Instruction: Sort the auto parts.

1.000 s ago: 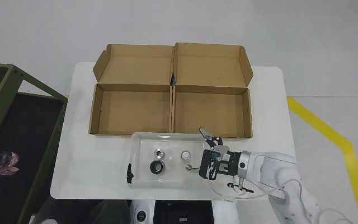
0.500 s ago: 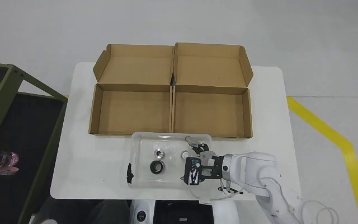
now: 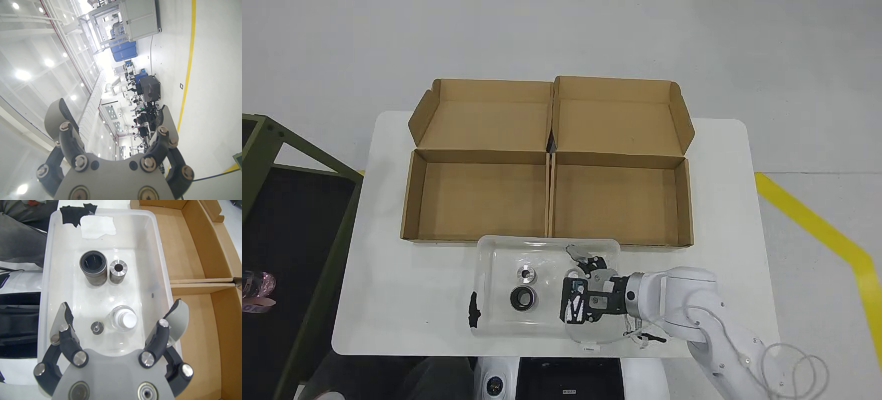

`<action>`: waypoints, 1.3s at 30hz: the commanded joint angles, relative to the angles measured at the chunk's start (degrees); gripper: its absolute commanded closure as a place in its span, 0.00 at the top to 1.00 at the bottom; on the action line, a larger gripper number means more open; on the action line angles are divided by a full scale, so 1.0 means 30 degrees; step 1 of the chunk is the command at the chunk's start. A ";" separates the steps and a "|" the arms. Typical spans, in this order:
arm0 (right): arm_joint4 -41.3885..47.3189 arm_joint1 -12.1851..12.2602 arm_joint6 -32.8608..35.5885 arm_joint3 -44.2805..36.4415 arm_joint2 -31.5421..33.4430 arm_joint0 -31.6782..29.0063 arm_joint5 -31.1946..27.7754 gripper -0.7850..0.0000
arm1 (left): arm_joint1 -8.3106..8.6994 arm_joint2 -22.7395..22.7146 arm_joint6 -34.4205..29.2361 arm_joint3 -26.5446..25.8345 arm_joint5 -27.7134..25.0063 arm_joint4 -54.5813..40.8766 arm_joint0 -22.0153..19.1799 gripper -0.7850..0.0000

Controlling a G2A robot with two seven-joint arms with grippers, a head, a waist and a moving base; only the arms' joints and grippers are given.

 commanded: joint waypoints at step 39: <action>0.0171 0.0591 -0.2930 -0.0799 0.0203 0.0772 -0.0038 0.00 | 0.0000 0.0000 0.0000 0.0000 0.0000 0.0000 0.0000 1.00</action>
